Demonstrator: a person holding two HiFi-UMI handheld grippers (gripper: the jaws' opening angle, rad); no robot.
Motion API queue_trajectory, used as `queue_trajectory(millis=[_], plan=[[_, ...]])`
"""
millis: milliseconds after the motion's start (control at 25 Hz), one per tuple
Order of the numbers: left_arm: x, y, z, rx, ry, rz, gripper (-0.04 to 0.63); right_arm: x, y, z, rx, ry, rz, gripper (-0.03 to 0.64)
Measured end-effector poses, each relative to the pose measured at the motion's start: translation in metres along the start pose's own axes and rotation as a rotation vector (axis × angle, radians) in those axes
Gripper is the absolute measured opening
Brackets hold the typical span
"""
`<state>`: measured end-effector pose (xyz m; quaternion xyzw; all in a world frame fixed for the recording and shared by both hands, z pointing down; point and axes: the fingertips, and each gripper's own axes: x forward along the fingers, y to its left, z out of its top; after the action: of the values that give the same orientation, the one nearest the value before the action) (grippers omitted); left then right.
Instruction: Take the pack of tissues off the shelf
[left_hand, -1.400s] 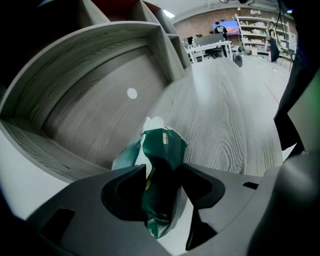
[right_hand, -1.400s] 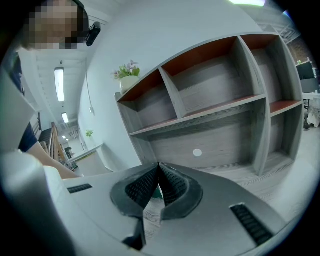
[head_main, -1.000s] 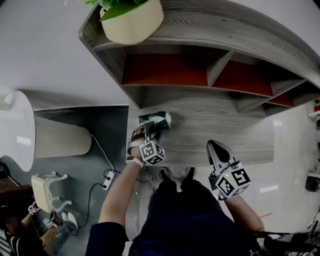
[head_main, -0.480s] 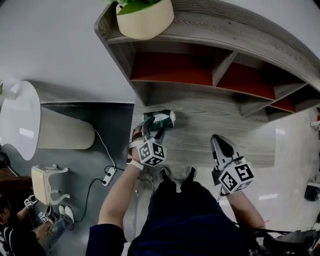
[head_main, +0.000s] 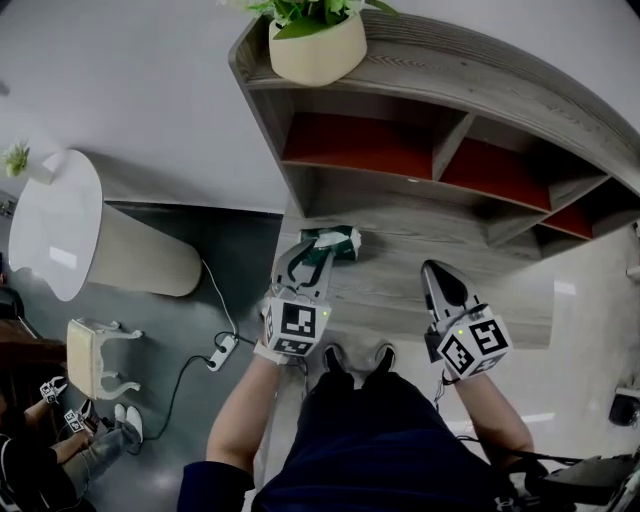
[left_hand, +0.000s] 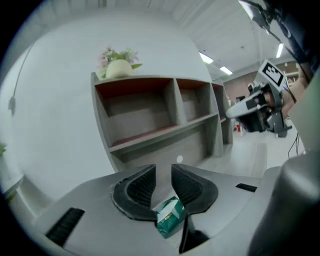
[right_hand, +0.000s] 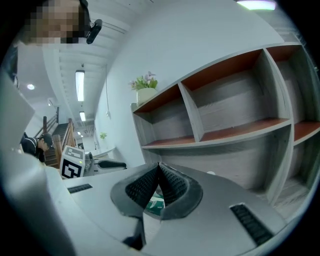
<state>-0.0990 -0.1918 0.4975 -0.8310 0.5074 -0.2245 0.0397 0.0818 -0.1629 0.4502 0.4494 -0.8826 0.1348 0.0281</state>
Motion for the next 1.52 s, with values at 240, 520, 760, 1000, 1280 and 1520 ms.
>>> queue_trajectory(millis=[240, 520, 760, 1000, 1280, 1520], plan=[[-0.047, 0.021, 0.041, -0.169, -0.119, 0.061, 0.049, 0.011, 0.011, 0.026, -0.054, -0.046, 0.046, 0.011], [-0.089, 0.026, 0.072, -0.253, -0.196, 0.079, 0.021, 0.026, 0.023, 0.041, -0.12, -0.058, 0.09, 0.011], [-0.112, 0.025, 0.087, -0.291, -0.249, 0.085, 0.017, 0.036, 0.045, 0.058, -0.192, -0.093, 0.15, 0.011], [-0.124, 0.025, 0.094, -0.279, -0.272, 0.123, 0.017, 0.033, 0.066, 0.072, -0.164, -0.147, 0.151, 0.011], [-0.129, 0.035, 0.087, -0.304, -0.273, 0.159, 0.017, 0.018, 0.067, 0.066, -0.134, -0.15, 0.102, 0.011], [-0.129, 0.037, 0.078, -0.322, -0.264, 0.157, 0.017, 0.01, 0.06, 0.056, -0.121, -0.133, 0.071, 0.011]])
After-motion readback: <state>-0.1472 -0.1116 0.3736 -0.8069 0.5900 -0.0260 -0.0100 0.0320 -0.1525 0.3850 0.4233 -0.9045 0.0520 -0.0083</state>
